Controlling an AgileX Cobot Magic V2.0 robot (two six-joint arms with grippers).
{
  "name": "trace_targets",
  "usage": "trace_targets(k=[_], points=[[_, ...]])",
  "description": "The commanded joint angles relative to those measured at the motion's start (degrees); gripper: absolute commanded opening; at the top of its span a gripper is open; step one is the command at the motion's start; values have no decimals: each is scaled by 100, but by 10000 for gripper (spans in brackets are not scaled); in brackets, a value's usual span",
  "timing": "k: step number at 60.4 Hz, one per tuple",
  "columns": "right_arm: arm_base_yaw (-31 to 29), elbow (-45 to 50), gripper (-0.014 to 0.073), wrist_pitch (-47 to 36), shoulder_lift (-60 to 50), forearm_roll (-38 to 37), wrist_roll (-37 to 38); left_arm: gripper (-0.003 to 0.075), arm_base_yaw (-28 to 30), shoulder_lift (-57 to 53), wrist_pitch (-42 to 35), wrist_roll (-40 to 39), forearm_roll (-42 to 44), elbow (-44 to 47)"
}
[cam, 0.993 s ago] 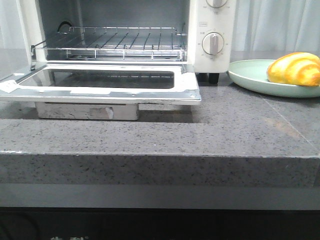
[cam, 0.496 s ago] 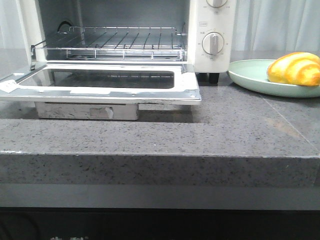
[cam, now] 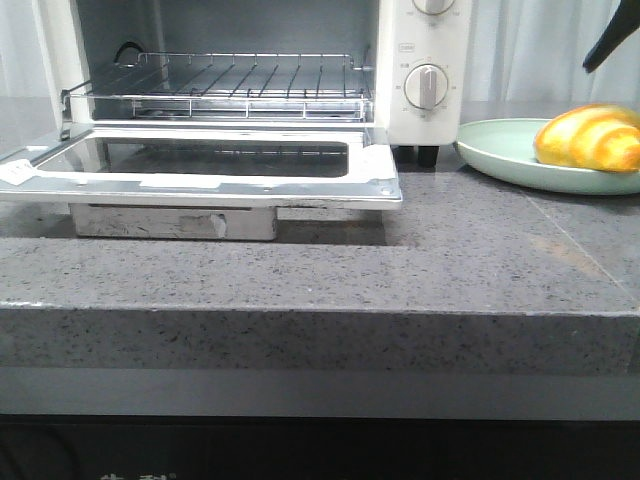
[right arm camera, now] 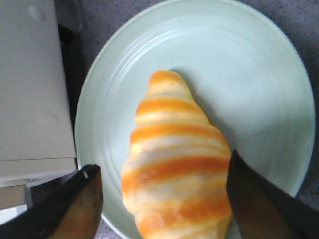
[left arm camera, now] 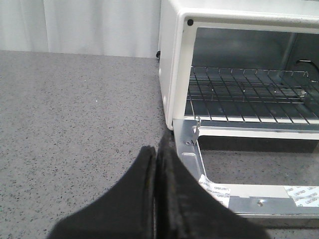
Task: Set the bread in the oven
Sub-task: 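Lower the open right gripper over the croissant on the green plate, then close the right gripper on the croissant and lift it off the plate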
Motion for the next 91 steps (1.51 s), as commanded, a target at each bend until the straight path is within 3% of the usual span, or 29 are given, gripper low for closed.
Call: trace_targets(k=[1,28,47,56,74,91], points=[[-36,-229,539,-130,-80,168,-128,-20,7,28,-438,-23,-19,-152],[-25,-236,522,74,272,109,-398,-20,7,28,-451,-23,-19,-152],[-25,-239,125,171,272,109,-477,-20,7,28,-463,-23,-19,-152],[-25,-239,34,232,159,109,-482,-20,7,28,-463,-23,-19,-152],[-25,-176,35,515,-724,104,-535,-20,7,28,-463,-23,-19,-152],[525,1189,35,370,-2425,193,-582,-20,7,28,-476,-23,-19,-152]])
